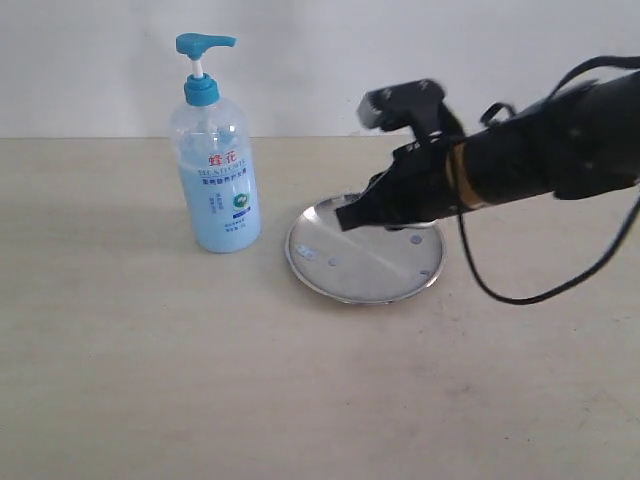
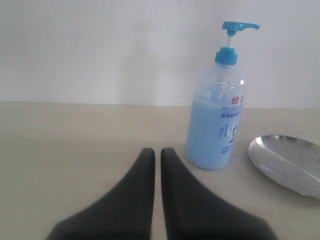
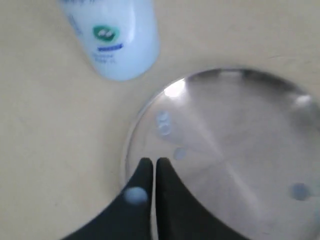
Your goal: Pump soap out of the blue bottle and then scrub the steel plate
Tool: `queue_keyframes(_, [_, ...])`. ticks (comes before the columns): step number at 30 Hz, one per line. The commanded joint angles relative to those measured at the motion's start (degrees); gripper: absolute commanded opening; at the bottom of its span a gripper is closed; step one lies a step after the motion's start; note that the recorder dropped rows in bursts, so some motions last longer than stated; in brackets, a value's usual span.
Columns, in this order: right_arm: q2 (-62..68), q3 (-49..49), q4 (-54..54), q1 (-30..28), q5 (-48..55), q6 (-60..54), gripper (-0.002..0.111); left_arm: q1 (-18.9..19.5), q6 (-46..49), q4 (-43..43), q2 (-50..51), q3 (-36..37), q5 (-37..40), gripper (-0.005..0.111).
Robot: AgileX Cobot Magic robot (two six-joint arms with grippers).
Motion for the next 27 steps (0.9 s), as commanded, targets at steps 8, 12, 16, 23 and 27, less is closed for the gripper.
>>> queue_keyframes(8, [-51.6, 19.9, 0.6, -1.0, 14.3, 2.4, 0.000, 0.1, -0.2, -0.4, -0.1, 0.2, -0.8, 0.004])
queue_keyframes(12, [-66.3, 24.0, 0.5, -1.0, 20.1, 4.8, 0.000, 0.1, -0.2, -0.4, -0.1, 0.2, -0.8, 0.004])
queue_keyframes(16, [-76.6, 26.8, 0.8, -1.0, 19.7, 6.5, 0.000, 0.1, -0.2, -0.4, -0.1, 0.2, -0.8, 0.004])
queue_keyframes(23, [-87.8, 35.6, 0.5, -1.0, 15.6, 4.1, 0.000, 0.1, -0.2, -0.4, -0.1, 0.2, -0.8, 0.004])
queue_keyframes(27, [-90.7, 38.7, 0.5, -1.0, 13.8, 4.0, 0.000, 0.1, -0.2, -0.4, -0.1, 0.2, -0.8, 0.004])
